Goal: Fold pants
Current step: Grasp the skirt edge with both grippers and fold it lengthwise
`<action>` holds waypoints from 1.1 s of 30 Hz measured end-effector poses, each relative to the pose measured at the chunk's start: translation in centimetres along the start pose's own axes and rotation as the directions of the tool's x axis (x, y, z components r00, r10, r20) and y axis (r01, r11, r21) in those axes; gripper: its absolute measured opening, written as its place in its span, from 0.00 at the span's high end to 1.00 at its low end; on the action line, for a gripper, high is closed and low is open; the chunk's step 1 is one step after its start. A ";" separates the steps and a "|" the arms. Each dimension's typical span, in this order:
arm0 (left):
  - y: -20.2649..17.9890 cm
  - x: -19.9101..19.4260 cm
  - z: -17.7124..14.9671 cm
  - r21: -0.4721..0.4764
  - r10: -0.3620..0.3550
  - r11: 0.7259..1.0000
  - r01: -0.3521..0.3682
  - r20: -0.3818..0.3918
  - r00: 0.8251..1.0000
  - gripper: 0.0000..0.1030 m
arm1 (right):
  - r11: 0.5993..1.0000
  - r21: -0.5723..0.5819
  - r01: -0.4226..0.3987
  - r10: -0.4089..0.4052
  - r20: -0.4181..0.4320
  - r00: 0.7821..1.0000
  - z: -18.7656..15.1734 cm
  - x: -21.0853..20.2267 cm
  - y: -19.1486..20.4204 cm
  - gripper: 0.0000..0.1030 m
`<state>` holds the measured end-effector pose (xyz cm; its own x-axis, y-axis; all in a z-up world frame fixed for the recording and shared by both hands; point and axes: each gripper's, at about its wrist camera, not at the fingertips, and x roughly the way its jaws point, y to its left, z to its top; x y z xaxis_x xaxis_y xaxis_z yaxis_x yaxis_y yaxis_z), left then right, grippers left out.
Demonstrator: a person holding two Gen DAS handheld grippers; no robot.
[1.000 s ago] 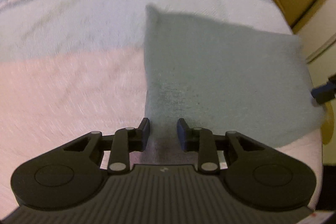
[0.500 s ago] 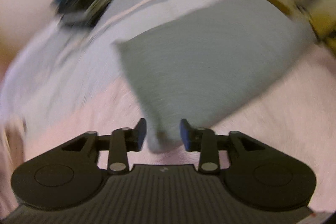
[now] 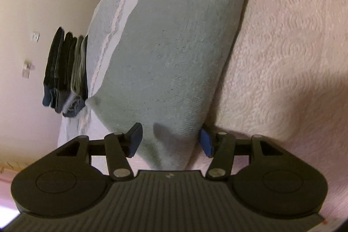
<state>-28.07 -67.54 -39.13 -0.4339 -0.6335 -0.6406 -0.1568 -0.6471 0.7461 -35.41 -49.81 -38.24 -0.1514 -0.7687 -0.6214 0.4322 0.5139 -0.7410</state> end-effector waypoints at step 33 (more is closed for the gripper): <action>-9.2 -28.8 10.2 -0.654 -0.402 0.756 -0.042 -0.514 0.758 0.89 | 0.670 -0.624 -0.402 0.705 0.365 0.609 1.8 -11.8 -9.1 0.67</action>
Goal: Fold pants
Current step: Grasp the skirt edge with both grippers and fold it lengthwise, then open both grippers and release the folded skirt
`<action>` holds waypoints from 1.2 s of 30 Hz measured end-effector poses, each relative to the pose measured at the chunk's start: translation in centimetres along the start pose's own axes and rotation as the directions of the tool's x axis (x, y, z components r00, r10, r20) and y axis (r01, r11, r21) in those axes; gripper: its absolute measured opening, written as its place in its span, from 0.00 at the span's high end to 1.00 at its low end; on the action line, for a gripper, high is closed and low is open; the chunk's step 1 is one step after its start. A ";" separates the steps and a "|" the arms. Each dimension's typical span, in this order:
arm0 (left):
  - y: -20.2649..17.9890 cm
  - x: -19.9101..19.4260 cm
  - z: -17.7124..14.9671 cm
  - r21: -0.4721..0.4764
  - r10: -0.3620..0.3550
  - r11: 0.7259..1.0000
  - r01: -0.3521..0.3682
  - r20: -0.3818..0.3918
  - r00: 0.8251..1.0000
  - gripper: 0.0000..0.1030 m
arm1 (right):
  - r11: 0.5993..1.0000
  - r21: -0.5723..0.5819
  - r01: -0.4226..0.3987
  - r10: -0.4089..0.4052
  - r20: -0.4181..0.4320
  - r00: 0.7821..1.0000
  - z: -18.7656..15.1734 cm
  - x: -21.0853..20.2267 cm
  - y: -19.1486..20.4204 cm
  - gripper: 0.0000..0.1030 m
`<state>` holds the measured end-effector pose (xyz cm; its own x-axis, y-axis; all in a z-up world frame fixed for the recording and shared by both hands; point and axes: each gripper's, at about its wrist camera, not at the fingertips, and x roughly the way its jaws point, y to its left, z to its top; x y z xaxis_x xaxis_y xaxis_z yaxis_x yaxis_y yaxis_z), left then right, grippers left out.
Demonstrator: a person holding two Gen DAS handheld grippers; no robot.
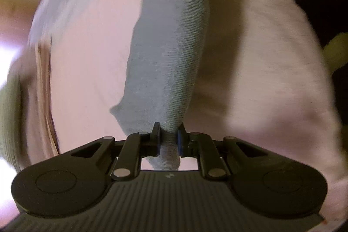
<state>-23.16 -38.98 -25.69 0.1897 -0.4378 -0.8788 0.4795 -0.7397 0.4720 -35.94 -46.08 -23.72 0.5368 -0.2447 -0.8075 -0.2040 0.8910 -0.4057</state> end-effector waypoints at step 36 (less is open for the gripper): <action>5.7 2.8 -5.7 -0.894 -0.064 0.393 0.215 0.207 0.976 0.82 | 0.529 0.847 0.056 -0.031 -0.047 0.998 1.0 3.3 -1.9 0.53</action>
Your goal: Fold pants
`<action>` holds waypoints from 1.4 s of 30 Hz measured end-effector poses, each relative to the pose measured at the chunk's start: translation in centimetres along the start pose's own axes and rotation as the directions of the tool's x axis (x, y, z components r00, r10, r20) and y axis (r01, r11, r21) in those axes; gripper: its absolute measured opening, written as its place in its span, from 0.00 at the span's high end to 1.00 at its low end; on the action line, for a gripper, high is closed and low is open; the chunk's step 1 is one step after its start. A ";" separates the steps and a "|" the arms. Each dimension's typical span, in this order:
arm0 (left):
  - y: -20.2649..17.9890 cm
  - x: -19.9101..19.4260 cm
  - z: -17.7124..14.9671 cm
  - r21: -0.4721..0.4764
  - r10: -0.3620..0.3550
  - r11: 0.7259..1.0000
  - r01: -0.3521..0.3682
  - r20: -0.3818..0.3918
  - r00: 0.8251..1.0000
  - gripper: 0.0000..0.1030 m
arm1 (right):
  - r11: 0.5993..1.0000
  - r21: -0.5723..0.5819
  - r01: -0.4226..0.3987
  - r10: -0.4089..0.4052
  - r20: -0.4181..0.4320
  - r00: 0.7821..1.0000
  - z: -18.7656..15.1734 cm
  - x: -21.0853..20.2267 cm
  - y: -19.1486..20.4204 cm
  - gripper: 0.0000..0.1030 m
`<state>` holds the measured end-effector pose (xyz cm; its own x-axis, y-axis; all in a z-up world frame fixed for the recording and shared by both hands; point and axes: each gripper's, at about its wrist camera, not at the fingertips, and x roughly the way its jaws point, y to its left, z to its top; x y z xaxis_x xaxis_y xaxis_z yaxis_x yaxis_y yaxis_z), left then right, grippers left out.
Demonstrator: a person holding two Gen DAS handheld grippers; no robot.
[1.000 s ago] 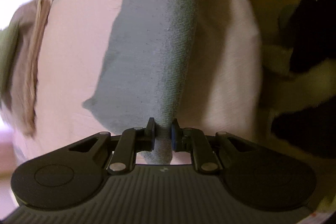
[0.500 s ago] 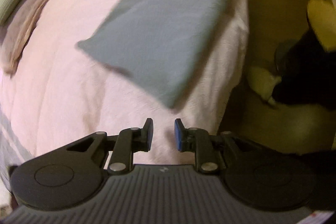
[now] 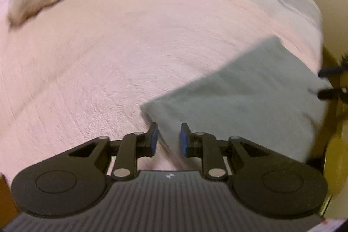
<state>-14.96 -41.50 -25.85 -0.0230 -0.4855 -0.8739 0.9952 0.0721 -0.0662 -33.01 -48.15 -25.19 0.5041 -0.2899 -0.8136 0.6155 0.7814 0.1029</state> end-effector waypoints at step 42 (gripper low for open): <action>4.6 -1.1 0.6 -0.130 -0.119 0.985 0.117 -0.007 0.993 0.80 | 0.951 0.305 0.054 -0.075 0.061 0.995 1.0 -2.1 -7.4 0.77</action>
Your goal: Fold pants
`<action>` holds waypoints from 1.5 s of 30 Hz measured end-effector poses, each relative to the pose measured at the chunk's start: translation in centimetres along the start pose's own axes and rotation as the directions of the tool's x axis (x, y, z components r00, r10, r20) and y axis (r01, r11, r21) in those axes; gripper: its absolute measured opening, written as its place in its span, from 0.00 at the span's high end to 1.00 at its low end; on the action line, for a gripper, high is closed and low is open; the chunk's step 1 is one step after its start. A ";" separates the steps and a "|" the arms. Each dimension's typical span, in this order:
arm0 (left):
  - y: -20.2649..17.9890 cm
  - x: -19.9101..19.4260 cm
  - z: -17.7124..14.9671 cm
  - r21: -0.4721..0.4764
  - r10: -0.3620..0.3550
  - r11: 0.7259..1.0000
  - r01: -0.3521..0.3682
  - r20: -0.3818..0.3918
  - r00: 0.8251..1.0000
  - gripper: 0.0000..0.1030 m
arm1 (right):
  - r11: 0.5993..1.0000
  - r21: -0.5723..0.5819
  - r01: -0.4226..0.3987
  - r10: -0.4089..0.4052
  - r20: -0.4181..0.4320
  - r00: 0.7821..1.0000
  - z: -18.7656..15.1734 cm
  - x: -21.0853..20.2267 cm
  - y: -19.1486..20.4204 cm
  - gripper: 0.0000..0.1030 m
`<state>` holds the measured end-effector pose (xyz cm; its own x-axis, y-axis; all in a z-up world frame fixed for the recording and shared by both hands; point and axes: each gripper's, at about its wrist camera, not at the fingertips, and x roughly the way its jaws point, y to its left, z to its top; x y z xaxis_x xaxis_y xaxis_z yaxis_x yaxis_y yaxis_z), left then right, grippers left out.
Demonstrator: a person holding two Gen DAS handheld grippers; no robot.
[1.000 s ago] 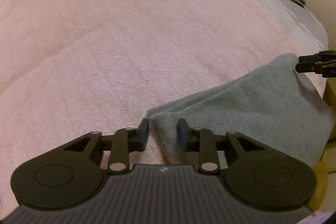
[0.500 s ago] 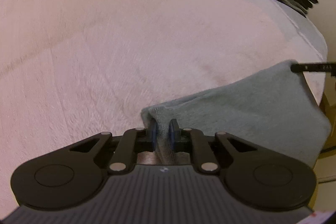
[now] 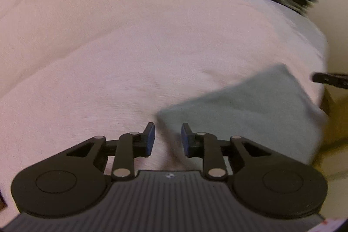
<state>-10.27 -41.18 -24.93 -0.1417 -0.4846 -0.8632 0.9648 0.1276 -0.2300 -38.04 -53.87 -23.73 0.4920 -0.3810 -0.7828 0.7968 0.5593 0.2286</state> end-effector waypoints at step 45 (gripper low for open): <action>0.6 -0.3 -7.4 0.995 -0.270 0.035 -0.093 0.099 0.958 0.24 | 0.781 -0.614 0.115 -0.116 0.038 0.993 -17.4 -0.8 27.1 0.80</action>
<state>-11.24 -34.58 -28.14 -0.3741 -0.5845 -0.7200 0.2677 -0.8114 0.5196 -22.96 -25.57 -26.95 0.4091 -0.4708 -0.7816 0.4630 0.8452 -0.2668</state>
